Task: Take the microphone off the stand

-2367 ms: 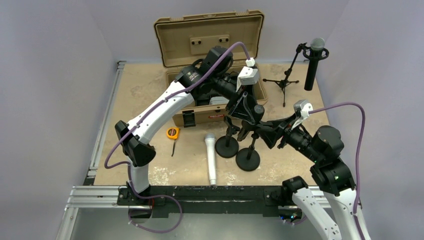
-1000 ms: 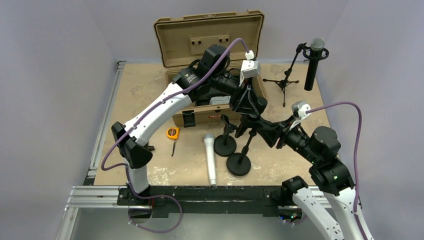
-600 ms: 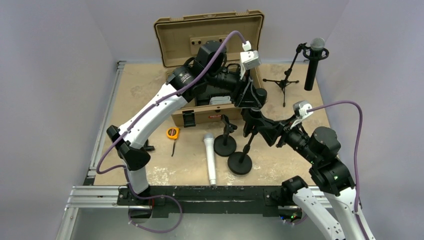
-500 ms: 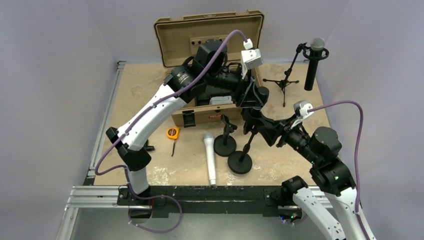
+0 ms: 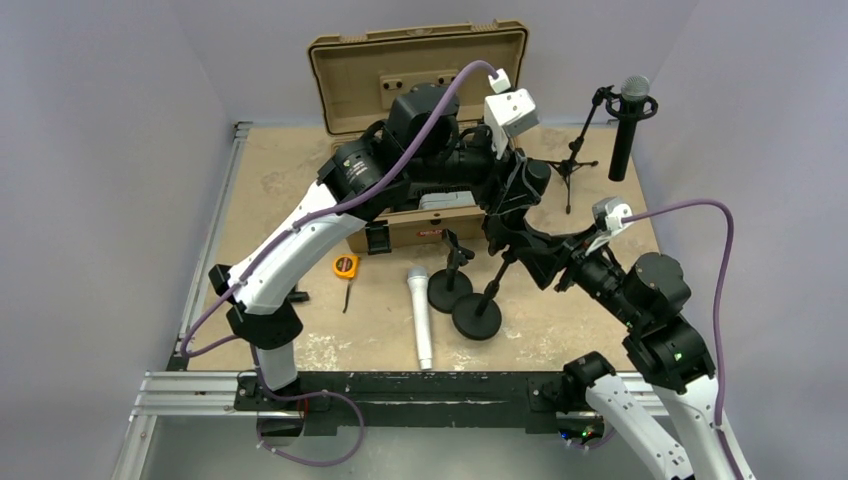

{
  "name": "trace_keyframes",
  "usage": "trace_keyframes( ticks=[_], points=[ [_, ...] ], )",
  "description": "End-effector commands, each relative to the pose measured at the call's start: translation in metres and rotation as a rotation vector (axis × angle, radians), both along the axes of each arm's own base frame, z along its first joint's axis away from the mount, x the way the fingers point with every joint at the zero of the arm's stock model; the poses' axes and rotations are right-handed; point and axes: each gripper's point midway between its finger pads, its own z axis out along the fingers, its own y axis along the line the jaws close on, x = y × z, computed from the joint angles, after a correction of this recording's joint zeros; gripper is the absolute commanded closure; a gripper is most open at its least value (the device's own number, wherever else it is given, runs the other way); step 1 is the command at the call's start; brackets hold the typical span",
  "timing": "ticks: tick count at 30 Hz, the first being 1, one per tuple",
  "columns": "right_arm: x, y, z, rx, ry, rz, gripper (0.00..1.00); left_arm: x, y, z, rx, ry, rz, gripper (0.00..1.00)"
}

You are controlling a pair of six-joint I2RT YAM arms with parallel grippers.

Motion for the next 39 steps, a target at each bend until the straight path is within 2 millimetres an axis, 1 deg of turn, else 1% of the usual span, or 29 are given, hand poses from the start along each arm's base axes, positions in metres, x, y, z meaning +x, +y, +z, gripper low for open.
trace_keyframes(
  ticks=[1, 4, 6, 7, 9, 10, 12, 14, 15, 16, 19, 20, 22, 24, 26, 30, 32, 35, 37, 39],
  points=[
    [0.006, -0.005, -0.009, -0.021, 0.062, -0.043, 1.00, -0.018, 0.034, 0.125, -0.327, -0.164, 0.035, 1.00],
    [0.007, -0.006, -0.009, -0.022, 0.065, -0.048, 1.00, -0.018, 0.033, 0.133, -0.363, -0.140, 0.040, 1.00],
    [0.008, -0.006, -0.010, -0.025, 0.069, -0.051, 1.00, -0.014, 0.035, 0.139, -0.391, -0.118, 0.078, 1.00],
    [0.008, -0.006, -0.010, -0.023, 0.069, -0.052, 1.00, -0.011, 0.035, 0.140, -0.398, -0.107, 0.097, 1.00],
    [0.008, -0.006, -0.010, -0.022, 0.067, -0.052, 1.00, -0.012, 0.033, 0.138, -0.398, -0.096, 0.086, 1.00],
    [0.007, -0.006, -0.008, -0.020, 0.062, -0.052, 1.00, -0.014, 0.030, 0.133, -0.385, -0.088, 0.070, 1.00],
    [0.006, -0.007, -0.005, -0.016, 0.054, -0.053, 1.00, -0.018, 0.023, 0.116, -0.348, -0.074, 0.034, 1.00],
    [0.005, -0.007, -0.003, -0.012, 0.045, -0.054, 1.00, -0.018, 0.017, 0.092, -0.305, -0.053, 0.015, 1.00],
    [0.004, -0.008, -0.002, -0.010, 0.040, -0.054, 1.00, -0.022, 0.018, 0.084, -0.292, -0.050, 0.000, 1.00],
    [0.004, -0.008, -0.002, -0.008, 0.040, -0.055, 1.00, -0.022, 0.014, 0.071, -0.269, -0.040, -0.010, 1.00],
    [0.005, -0.007, -0.005, -0.011, 0.046, -0.053, 1.00, -0.019, 0.015, 0.044, -0.219, -0.026, 0.015, 1.00],
    [0.006, -0.007, -0.006, -0.013, 0.051, -0.054, 1.00, -0.016, 0.017, 0.040, -0.209, -0.022, 0.036, 1.00],
    [0.008, -0.006, -0.006, -0.015, 0.054, -0.056, 1.00, -0.011, 0.019, 0.029, -0.188, -0.010, 0.071, 0.95],
    [0.008, -0.007, -0.006, -0.015, 0.056, -0.058, 1.00, -0.008, 0.021, 0.022, -0.174, 0.003, 0.100, 0.89],
    [0.008, -0.006, -0.006, -0.014, 0.056, -0.058, 1.00, -0.006, 0.023, 0.018, -0.168, 0.010, 0.116, 0.87],
    [0.009, -0.006, -0.006, -0.016, 0.060, -0.057, 1.00, -0.004, 0.021, 0.013, -0.174, 0.028, 0.127, 0.89],
    [0.008, -0.005, 0.002, -0.006, 0.040, -0.049, 1.00, -0.005, 0.020, 0.012, -0.178, 0.039, 0.126, 0.91],
    [0.008, -0.005, 0.020, 0.015, 0.000, -0.053, 1.00, -0.002, 0.020, 0.013, -0.189, 0.055, 0.146, 0.92],
    [0.011, -0.004, 0.023, 0.007, -0.006, -0.046, 1.00, 0.001, 0.023, 0.017, -0.203, 0.066, 0.175, 0.94],
    [0.015, -0.001, 0.026, 0.004, -0.014, -0.037, 1.00, 0.002, 0.023, 0.024, -0.215, 0.079, 0.186, 1.00]
  ],
)
